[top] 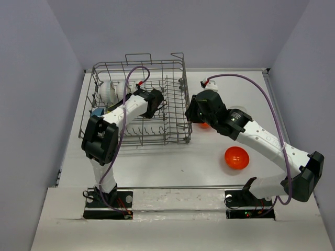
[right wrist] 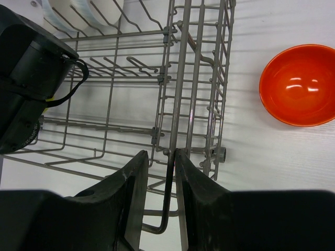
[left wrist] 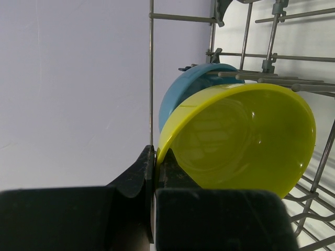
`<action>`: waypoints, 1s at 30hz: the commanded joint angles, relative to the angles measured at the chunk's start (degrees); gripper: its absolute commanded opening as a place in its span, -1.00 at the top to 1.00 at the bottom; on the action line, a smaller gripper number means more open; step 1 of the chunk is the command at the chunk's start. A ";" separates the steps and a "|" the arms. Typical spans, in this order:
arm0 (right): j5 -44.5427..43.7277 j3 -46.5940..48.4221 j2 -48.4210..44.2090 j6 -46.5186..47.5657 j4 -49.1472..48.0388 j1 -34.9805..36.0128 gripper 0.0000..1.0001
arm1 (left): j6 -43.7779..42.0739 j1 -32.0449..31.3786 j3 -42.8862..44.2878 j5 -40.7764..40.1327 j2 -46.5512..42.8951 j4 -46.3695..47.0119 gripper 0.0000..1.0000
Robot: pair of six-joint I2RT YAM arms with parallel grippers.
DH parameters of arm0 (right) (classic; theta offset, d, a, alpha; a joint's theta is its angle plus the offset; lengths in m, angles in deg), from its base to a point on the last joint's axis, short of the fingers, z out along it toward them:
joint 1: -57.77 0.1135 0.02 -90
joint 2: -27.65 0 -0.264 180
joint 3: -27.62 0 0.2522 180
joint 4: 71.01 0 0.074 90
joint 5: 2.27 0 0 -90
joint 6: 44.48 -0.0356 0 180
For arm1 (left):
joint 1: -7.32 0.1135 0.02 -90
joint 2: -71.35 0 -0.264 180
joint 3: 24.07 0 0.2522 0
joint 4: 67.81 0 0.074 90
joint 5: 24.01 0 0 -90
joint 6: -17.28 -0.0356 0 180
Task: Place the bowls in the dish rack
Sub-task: Insert the bowl into the dish rack.
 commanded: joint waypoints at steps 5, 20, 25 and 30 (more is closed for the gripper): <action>2.05 -0.38 -1.15 0.08 -3.78 0.32 0.35 | 0.89 -0.02 -0.06 -2.67 -1.64 -0.41 1.00; 2.58 -0.65 -0.88 0.25 -4.04 0.32 0.35 | 0.63 0.41 -0.77 -1.09 -2.17 -0.33 1.00; 2.84 -0.65 -0.71 0.16 -4.13 0.32 0.35 | 0.28 0.50 -1.91 -0.74 -2.44 0.11 1.00; 2.84 -1.09 -0.79 0.16 -4.30 0.32 0.35 | -0.25 0.42 -2.44 -0.12 -2.17 0.73 1.00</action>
